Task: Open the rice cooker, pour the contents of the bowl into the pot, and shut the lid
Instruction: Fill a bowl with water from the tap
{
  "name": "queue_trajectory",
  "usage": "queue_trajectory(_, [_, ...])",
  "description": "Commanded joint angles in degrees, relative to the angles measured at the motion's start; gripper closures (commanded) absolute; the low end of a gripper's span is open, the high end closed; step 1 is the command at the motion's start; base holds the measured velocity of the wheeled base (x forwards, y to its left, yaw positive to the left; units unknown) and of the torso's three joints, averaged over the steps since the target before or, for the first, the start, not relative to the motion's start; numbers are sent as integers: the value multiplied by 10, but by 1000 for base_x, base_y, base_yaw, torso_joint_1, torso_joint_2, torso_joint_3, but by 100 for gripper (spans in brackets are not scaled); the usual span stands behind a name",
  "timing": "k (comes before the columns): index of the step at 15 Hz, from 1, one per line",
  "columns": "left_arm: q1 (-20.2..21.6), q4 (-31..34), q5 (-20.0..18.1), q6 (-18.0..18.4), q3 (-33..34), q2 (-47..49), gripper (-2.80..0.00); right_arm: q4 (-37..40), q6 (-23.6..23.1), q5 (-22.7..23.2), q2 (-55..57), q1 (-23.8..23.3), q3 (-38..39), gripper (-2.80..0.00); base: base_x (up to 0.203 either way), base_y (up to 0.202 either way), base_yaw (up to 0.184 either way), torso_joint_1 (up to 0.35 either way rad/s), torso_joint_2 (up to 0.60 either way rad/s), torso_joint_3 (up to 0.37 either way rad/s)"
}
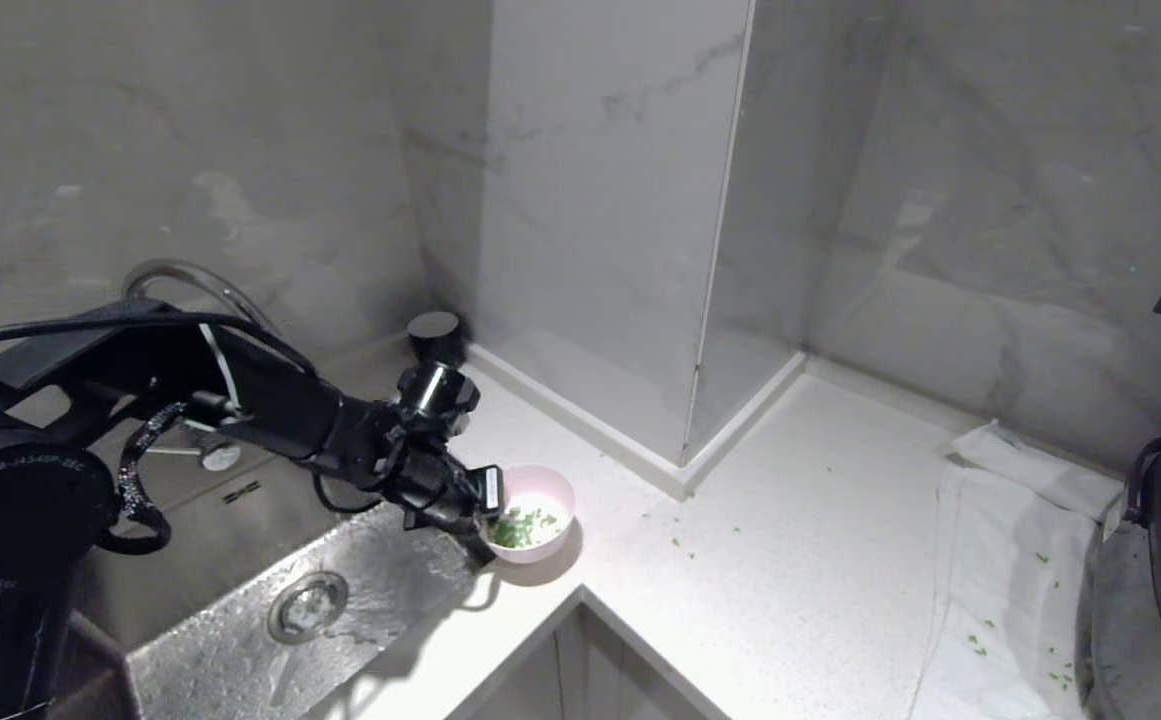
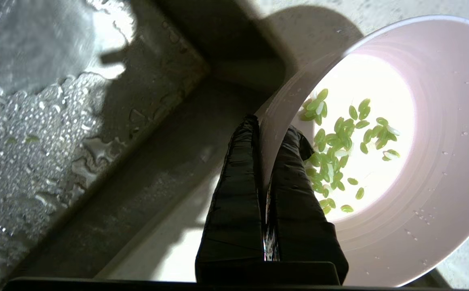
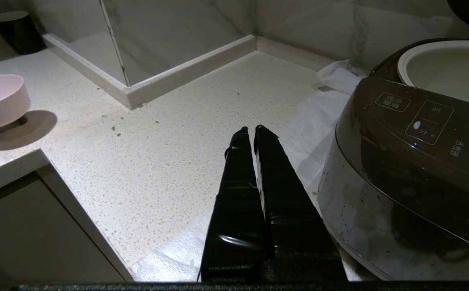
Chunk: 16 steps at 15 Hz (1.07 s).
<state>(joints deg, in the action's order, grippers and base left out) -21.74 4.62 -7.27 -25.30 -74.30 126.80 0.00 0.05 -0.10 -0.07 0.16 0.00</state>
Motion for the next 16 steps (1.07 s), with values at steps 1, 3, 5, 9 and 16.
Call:
queue_trajectory(1, [27,0,1,-1,36,-38,0,0,0,0,1,0,0,0,0,0,0,0,0,0])
queue_trajectory(3, [59,0,-1,0,49,-55,0,0,0,0,1,0,0,0,0,0,0,0,0,0])
queue_trajectory(5, [93,0,-1,6,63,-69,0,0,0,0,1,0,0,0,0,0,0,0,0,0])
queue_trajectory(9, [175,0,-5,30,71,-69,0,0,0,0,1,0,0,0,0,0,0,0,0,0])
queue_trajectory(16, [272,-29,-20,65,44,-28,0,0,0,0,1,0,0,0,0,0,0,0,0,0])
